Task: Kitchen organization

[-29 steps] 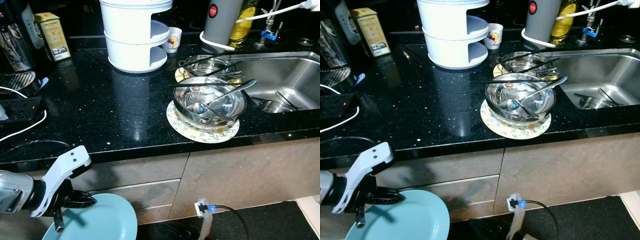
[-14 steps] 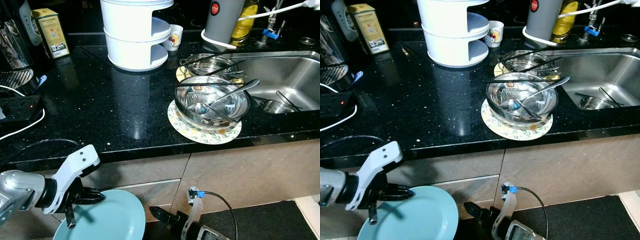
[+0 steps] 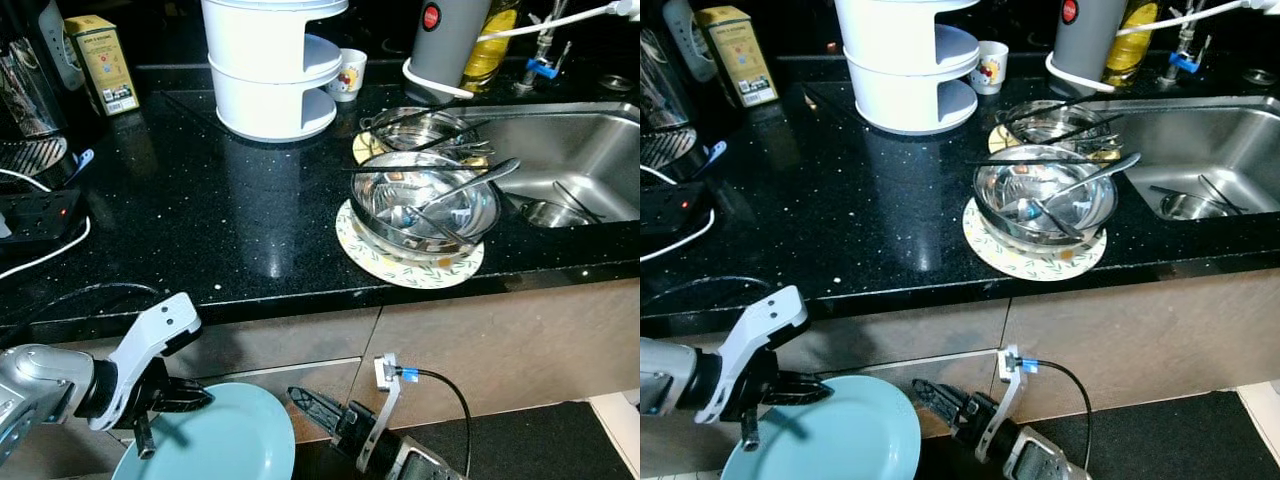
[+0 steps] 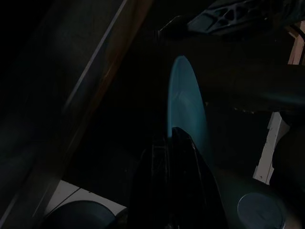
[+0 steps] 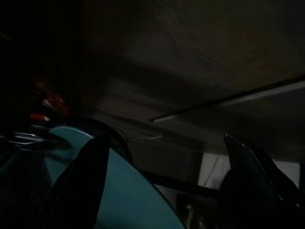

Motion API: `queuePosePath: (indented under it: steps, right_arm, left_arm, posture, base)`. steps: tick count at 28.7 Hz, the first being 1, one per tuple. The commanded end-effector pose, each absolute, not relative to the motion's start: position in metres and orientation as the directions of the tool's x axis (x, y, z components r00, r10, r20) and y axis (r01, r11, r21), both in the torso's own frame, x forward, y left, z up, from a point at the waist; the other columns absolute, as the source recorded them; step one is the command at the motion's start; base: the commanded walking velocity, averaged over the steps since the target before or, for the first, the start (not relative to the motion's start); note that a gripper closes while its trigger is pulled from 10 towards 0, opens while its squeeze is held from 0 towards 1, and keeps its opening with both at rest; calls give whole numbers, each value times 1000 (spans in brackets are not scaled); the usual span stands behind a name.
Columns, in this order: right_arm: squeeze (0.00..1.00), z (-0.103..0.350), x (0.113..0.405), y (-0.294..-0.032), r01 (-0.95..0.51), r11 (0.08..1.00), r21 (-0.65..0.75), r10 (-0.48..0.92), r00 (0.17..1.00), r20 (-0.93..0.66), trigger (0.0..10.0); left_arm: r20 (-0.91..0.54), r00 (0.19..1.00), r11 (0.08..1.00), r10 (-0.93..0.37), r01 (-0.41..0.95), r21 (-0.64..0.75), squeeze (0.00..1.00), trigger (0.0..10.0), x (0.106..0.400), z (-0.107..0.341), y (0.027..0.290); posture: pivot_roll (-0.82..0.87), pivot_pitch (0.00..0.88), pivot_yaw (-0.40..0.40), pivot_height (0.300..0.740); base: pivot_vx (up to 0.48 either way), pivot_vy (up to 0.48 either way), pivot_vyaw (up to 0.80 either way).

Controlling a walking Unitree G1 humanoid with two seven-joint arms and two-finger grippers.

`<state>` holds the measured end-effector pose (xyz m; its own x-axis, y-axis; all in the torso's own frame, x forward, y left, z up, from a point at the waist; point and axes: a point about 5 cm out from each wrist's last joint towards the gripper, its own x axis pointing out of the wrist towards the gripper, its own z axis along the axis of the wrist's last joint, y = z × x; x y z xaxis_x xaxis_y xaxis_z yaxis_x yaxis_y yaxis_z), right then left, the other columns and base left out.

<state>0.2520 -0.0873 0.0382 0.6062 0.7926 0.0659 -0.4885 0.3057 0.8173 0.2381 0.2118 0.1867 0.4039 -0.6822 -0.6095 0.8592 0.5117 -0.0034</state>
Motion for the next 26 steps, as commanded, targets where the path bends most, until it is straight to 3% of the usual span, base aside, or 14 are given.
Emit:
queuePosePath:
  steps: [1, 4, 6, 14, 18, 19, 20, 21, 22, 23, 26]
  right_arm:
    - [0, 38, 247, -85, -495, 279, 823, 802, 591, 83, 10000]
    - [0, 33, 238, -77, -584, 327, 743, 861, 507, 20, 10000]
    - [0, 31, 236, -75, -597, 342, 726, 870, 493, -3, 10000]
    - [0, 26, 239, -71, -616, 421, 666, 859, 507, -74, 10000]
    - [0, 30, 242, -71, -603, 400, 690, 854, 519, -42, 10000]
    - [0, 31, 243, -71, -599, 390, 699, 854, 519, -32, 9490]
    - [0, 32, 243, -71, -597, 381, 706, 854, 519, -23, 4863]
    - [0, 32, 243, -72, -595, 374, 711, 854, 520, -14, 3137]
    - [0, 33, 243, -72, -596, 371, 712, 854, 520, -9, 3137]
    - [0, 34, 243, -72, -594, 355, 722, 856, 517, 5, 0]
    - [0, 35, 242, -72, -590, 328, 738, 858, 513, 28, 0]
  left_arm:
    - [-616, 388, 505, -685, 863, -17, 0, 0, 237, 185, 213]
    - [-594, 386, 500, -706, 865, -32, 0, 0, 238, 186, 210]
    - [-587, 386, 500, -711, 866, -36, 0, 0, 239, 187, 210]
    - [-551, 388, 494, -739, 868, -52, 0, 0, 240, 191, 207]
    - [-544, 387, 493, -745, 868, -57, 0, 0, 241, 192, 206]
    - [-543, 387, 493, -745, 868, -58, 0, 0, 241, 192, 207]
    - [-543, 386, 492, -746, 868, -58, 0, 0, 241, 192, 206]
    - [-543, 386, 492, -746, 868, -60, 0, 0, 241, 192, 206]
    - [-542, 385, 492, -747, 869, -60, 0, 0, 241, 192, 206]
    - [-542, 386, 493, -747, 868, -61, 0, 0, 241, 192, 206]
    - [-541, 388, 496, -746, 866, -63, 0, 0, 242, 191, 206]
  posture:
    - [-49, 202, -37, 740]
    - [-51, 202, -35, 740]
    - [-51, 202, -35, 740]
    - [-51, 203, -37, 740]
    - [-52, 203, -37, 740]
    - [-53, 203, -36, 740]
    - [-53, 203, -36, 740]
    - [-53, 203, -36, 740]
    - [-53, 203, -36, 740]
    - [-53, 202, -35, 740]
    - [-53, 202, -35, 740]
  base:
    - [0, 0, 0]
    - [0, 0, 0]
    - [0, 0, 0]
    - [0, 0, 0]
    - [0, 0, 0]
    - [0, 0, 0]
    - [0, 0, 0]
    - [0, 0, 0]
    - [0, 0, 0]
    - [0, 0, 0]
    - [0, 0, 0]
